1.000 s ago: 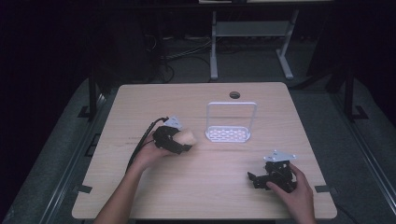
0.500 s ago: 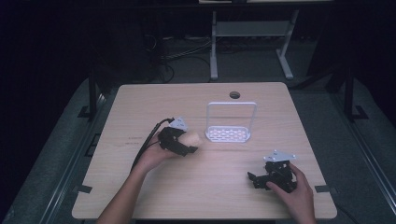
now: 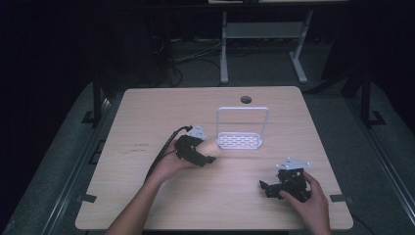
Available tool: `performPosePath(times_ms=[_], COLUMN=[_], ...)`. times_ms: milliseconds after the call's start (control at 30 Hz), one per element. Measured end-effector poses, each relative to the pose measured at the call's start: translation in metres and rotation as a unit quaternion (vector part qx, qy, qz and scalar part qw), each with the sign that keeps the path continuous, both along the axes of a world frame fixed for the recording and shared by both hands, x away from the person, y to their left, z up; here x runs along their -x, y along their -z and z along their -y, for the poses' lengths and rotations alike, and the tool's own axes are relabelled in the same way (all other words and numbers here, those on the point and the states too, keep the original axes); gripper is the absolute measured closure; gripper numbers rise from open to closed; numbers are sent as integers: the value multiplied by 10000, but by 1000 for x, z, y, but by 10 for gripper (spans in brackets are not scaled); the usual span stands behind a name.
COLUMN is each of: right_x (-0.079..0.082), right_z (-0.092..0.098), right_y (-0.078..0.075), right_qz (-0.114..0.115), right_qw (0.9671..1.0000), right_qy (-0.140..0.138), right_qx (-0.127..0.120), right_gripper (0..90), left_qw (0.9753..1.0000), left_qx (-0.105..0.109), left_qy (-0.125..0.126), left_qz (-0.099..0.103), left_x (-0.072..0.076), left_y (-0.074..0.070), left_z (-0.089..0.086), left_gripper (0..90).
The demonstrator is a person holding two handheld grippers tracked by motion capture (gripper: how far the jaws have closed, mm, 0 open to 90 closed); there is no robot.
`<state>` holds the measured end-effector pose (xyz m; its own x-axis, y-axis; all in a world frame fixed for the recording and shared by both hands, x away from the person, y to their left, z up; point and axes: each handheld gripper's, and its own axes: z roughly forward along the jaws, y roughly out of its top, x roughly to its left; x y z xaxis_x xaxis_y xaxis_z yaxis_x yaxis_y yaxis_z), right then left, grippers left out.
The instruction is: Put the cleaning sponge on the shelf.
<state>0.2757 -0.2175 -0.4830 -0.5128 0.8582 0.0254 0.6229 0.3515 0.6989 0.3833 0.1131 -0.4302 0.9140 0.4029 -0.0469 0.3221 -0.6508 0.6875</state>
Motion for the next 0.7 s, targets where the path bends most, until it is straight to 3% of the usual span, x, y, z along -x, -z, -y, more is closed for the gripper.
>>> performPosePath(times_ms=[67,700], right_x=[0,0], right_z=[0,0], right_y=[0,0], right_qz=[0,-2], right_qw=[10000,10000], right_qy=[0,-4], right_qx=[1,-1], right_gripper=[0,0], left_qw=[9999,9997], left_qx=[100,215], left_qy=[-39,41], left_qz=[-33,70], left_x=[1,0], left_y=[0,-10], left_z=[3,39], left_gripper=[257,257])
